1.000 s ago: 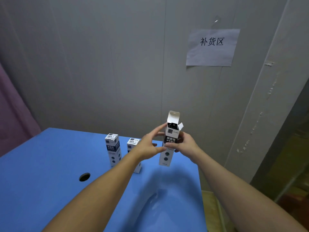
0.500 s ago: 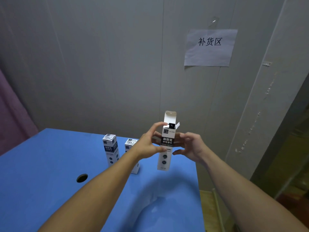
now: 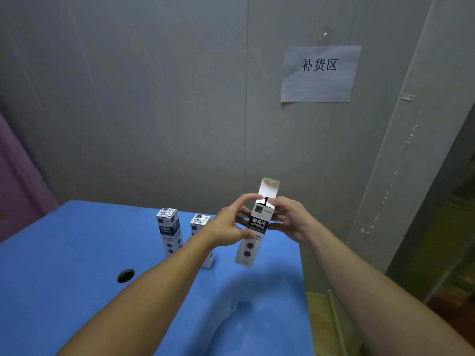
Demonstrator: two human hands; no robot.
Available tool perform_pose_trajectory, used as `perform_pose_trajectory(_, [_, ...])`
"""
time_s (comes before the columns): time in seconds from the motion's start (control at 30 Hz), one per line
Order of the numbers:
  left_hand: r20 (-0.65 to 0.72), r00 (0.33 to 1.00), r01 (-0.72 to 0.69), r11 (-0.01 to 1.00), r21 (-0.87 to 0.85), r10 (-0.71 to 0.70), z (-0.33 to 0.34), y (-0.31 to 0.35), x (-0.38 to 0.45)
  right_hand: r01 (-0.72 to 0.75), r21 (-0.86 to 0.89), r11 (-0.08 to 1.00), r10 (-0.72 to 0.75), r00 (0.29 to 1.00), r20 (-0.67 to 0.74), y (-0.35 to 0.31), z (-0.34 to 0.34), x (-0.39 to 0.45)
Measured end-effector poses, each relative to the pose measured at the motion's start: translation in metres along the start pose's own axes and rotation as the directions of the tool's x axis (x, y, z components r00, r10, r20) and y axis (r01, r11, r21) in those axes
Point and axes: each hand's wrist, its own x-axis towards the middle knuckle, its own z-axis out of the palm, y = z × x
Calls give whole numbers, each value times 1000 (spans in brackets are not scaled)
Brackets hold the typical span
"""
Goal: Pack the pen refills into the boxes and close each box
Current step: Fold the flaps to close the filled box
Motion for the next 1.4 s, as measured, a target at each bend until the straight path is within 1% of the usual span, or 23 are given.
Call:
perform_pose_trajectory(0.1, [0, 1000, 19, 999, -35, -19, 1, -1, 0, 90, 109, 990, -88, 996, -24, -2, 0, 1])
perform_pose_trajectory(0.2, [-6, 999, 40, 995, -87, -41, 4, -4, -2, 160, 128, 979, -156, 987, -40, -2, -1, 1])
perform_pose_trajectory(0.3, [-23, 998, 49, 988, -148, -53, 6, -7, -3, 156, 128, 979, -159, 987, 11, -1, -1, -1])
perform_pose_trajectory(0.4, [-22, 998, 54, 984, -167, -59, 8, -8, -3, 147, 152, 977, -157, 986, 56, 0, -2, -2])
perform_pose_trajectory(0.47, [-20, 998, 54, 985, -166, -59, 8, -8, -3, 165, 123, 979, -172, 984, 45, 1, -1, -2])
perform_pose_trajectory(0.6, [-22, 998, 57, 982, -181, -62, 12, -10, -4, 207, 37, 978, -206, 978, -26, 2, 2, -4])
perform_pose_trajectory(0.87, [-18, 997, 75, 980, -185, -80, 14, -14, -3, 247, 21, 969, -245, 967, -71, 4, 0, -7])
perform_pose_trajectory(0.97, [-9, 996, 83, 977, -197, -86, 15, -14, -3, 253, -12, 967, -253, 966, -58, 5, 0, -8])
perform_pose_trajectory(1.13, [-22, 993, 108, 957, -268, -118, 15, -19, -2, 242, -82, 967, -242, 970, 13, 8, -5, -10])
perform_pose_trajectory(1.4, [-38, 991, 112, 951, -287, -128, 20, -24, -1, 255, -212, 943, -245, 967, 72, 12, -2, -11])
